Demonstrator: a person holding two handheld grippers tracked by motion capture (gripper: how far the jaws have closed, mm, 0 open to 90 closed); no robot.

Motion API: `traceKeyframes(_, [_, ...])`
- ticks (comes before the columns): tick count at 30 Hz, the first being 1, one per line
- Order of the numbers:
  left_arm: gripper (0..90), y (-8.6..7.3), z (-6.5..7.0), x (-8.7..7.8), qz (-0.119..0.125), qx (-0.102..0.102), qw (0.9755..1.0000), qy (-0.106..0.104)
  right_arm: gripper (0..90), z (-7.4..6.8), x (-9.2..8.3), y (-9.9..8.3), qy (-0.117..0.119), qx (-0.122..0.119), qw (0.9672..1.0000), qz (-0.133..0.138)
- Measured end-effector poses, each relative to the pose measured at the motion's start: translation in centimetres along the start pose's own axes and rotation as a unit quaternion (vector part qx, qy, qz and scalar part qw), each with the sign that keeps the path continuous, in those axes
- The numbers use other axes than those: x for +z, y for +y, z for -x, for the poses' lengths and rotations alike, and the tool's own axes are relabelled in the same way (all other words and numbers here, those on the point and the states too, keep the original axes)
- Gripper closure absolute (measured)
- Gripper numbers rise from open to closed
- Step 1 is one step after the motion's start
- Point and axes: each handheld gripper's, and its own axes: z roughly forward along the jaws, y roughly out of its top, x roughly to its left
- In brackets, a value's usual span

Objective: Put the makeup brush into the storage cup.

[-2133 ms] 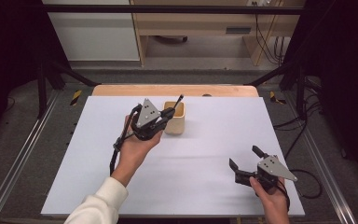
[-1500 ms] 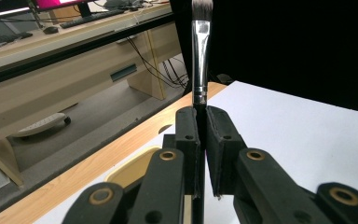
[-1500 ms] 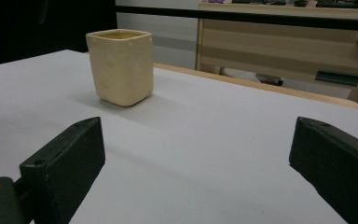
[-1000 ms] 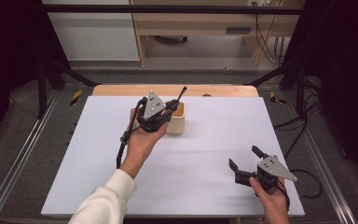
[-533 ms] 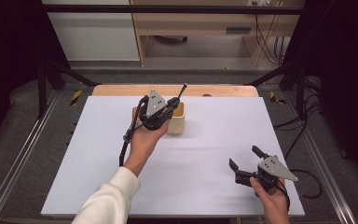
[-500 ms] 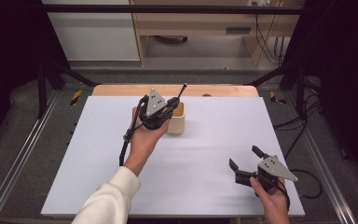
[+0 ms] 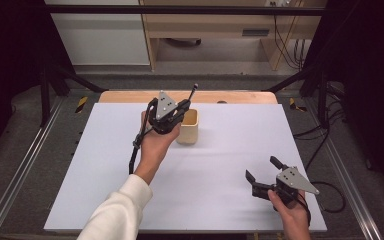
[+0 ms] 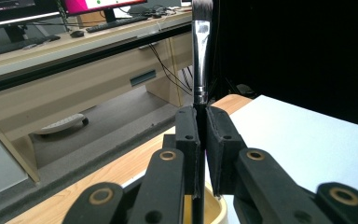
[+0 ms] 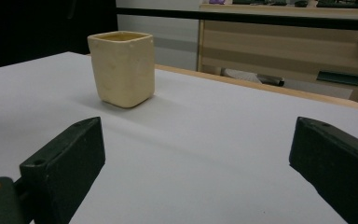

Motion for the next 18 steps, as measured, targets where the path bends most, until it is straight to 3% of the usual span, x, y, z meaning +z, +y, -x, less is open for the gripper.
traceKeyframes(18, [83.9,-0.26,0.07,0.61,0.004,-0.012,0.9999,0.010,3.7,0.05,-0.10,0.05,0.000,0.001,1.0000,0.003])
